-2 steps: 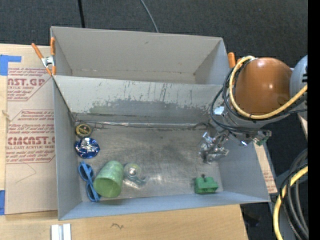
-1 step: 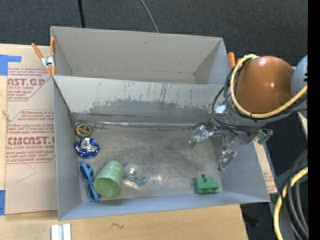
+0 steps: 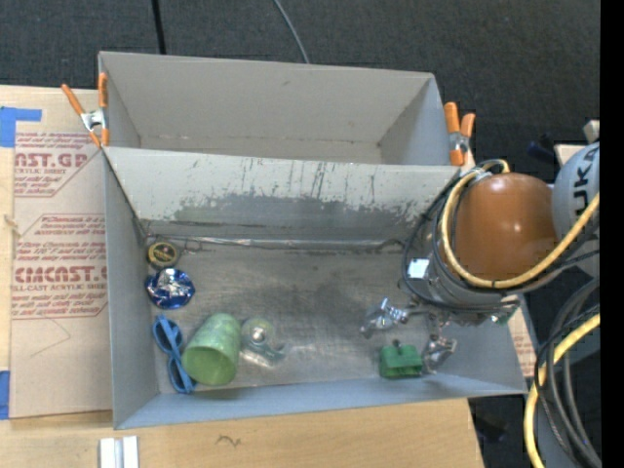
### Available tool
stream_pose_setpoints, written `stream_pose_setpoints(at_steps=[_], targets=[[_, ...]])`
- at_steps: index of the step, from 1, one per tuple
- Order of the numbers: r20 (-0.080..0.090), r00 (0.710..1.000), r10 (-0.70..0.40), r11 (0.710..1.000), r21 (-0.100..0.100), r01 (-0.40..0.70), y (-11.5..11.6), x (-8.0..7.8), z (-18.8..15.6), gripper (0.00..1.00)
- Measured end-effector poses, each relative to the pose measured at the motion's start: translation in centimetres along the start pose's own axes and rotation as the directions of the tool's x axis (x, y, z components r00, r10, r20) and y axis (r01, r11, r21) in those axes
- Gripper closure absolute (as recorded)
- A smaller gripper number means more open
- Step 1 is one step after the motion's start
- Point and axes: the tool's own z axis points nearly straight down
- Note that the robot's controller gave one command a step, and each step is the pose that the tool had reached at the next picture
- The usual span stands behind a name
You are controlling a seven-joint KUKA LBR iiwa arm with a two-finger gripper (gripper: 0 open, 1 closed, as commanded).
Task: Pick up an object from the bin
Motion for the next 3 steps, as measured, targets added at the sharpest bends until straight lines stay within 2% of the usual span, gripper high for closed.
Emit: stream_pose_setpoints(at_steps=[1, 2, 3], targets=[[-0.016, 0.948, -0.318, 0.948, -0.013, 0.318, -0.3, -0.6, 3.6, 0.00], [-0.022, 0.948, -0.318, 0.948, 0.001, 0.318, -1.0, -0.3, 3.3, 1.00], [0.001, 0.946, -0.325, 0.946, 0.014, 0.325, -1.0, 0.6, -10.9, 1.00]])
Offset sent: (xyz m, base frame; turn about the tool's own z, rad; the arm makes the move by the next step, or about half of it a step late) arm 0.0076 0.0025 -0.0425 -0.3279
